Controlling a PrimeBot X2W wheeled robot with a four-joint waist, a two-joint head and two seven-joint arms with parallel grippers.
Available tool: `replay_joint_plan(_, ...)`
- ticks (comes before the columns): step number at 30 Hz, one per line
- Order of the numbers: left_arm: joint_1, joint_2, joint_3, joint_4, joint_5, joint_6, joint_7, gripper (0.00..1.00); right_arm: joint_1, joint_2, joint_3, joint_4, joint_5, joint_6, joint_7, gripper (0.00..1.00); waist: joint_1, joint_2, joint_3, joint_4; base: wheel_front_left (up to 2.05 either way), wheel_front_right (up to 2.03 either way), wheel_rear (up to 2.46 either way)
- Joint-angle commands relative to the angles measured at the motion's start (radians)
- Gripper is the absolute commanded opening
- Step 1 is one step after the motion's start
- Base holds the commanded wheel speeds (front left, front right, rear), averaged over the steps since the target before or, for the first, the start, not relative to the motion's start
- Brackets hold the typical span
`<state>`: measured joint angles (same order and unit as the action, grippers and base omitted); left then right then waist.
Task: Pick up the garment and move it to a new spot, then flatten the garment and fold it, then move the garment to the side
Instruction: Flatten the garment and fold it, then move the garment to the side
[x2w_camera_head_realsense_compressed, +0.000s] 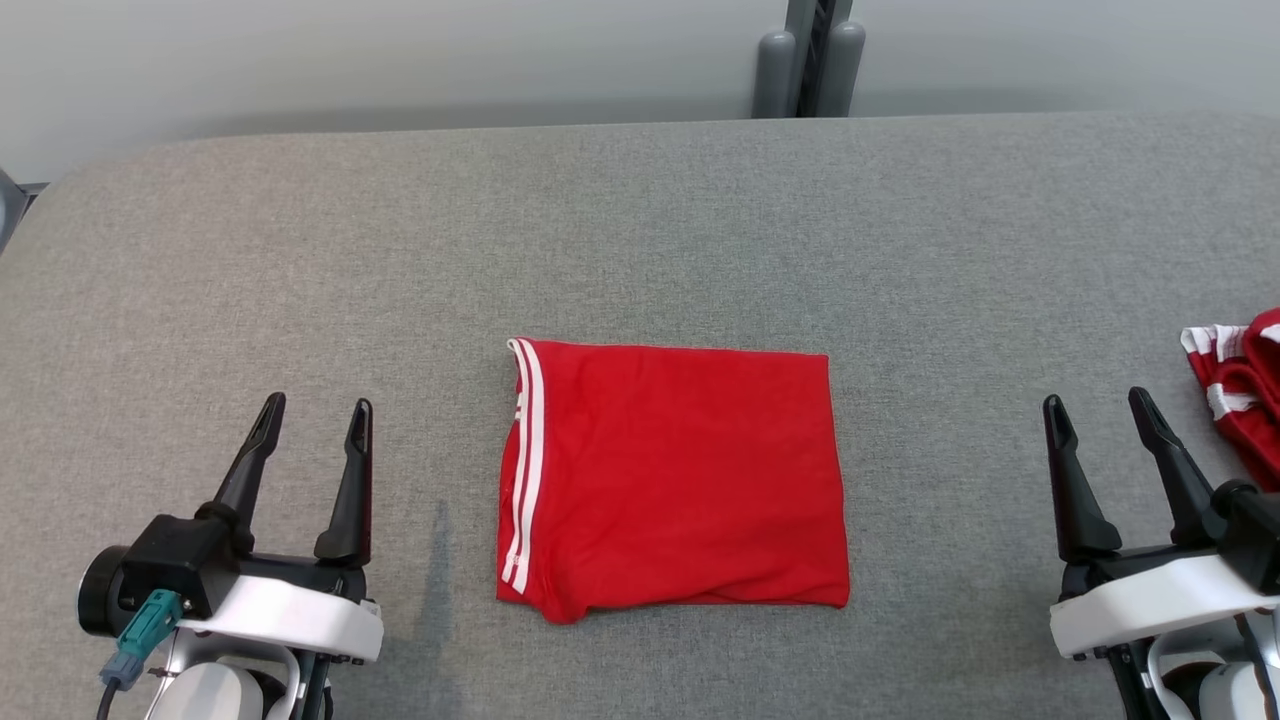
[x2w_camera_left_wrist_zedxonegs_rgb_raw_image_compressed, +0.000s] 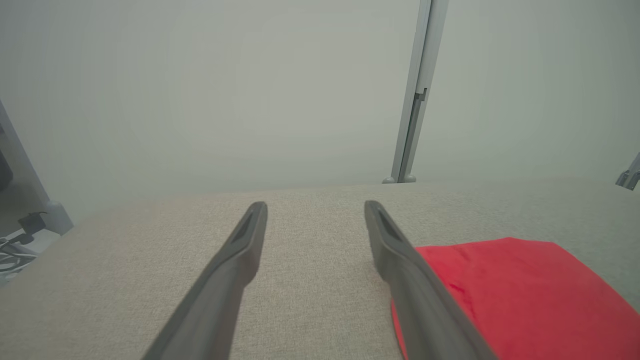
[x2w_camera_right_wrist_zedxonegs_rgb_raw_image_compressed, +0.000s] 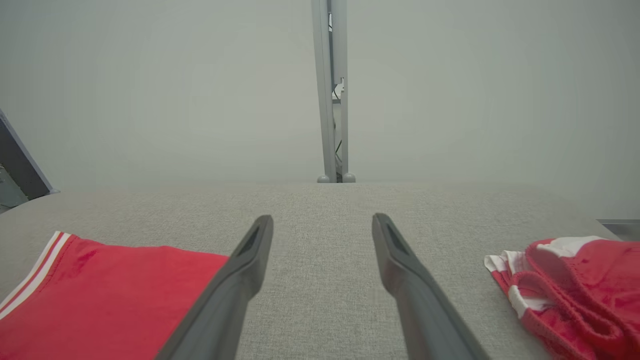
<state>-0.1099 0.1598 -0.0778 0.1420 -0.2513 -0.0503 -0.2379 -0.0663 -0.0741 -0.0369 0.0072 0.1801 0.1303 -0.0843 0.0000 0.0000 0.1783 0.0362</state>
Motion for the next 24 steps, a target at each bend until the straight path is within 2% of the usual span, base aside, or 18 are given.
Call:
replay_joint_plan(1,0.003,0.008,0.0,-0.004,-0.002,0.007,0.003,1.0,0.012,0.0,-0.005,-0.007,-0.003,0.001,0.003,1.0,0.0,0.0,0.0,-0.002,0.0,0.0,0.0)
replay_joint_plan(14,-0.009,0.015,-0.012,-0.009,-0.012,0.01,0.007,1.0,0.0,0.009,0.004,-0.007,-0.018,0.001,0.027,1.0,0.0,0.0,0.01,0.003,0.0,0.0,0.0)
replay_joint_plan(19,-0.025,0.014,-0.015,-0.003,-0.016,0.009,0.008,1.0,-0.017,0.004,0.049,0.03,-0.026,0.001,0.059,1.0,0.0,0.0,0.026,0.025,0.0,0.0,0.0)
replay_joint_plan(24,-0.041,0.009,-0.02,0.005,-0.02,0.005,0.001,1.0,-0.052,-0.008,0.16,0.126,-0.025,0.001,0.089,1.0,0.0,0.0,0.052,0.057,0.0,0.0,0.0)
